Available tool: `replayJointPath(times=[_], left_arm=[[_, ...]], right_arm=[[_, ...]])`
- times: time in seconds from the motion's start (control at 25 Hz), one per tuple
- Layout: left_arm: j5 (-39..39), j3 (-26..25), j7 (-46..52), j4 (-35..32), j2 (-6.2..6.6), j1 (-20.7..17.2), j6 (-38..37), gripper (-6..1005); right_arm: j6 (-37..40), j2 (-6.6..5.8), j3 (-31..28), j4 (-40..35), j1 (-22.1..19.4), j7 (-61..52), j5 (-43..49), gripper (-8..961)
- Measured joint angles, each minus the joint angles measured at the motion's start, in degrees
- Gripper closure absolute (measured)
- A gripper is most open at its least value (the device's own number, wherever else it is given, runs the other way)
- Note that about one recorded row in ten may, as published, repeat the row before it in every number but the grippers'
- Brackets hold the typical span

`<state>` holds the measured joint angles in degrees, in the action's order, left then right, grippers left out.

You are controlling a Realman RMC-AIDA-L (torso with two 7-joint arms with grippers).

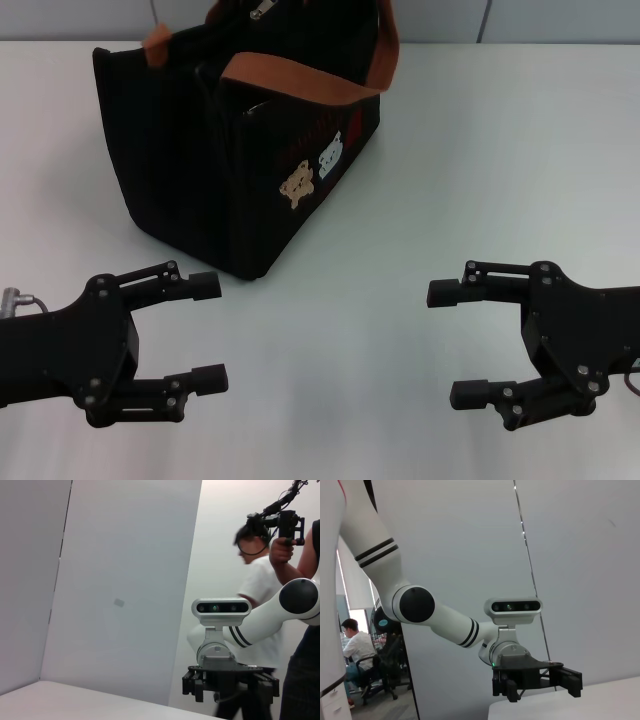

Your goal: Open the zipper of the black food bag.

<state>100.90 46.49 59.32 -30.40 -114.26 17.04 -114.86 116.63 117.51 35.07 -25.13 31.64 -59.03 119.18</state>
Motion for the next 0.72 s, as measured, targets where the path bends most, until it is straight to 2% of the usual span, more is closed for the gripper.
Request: replayJointPath(times=[0.72], left_arm=[[-0.1, 0.0, 0.1, 0.0, 0.18, 0.3, 0.1, 164]], right_arm=[[-0.1, 0.0, 0.0, -0.1, -0.3, -0.1, 0.0, 108]])
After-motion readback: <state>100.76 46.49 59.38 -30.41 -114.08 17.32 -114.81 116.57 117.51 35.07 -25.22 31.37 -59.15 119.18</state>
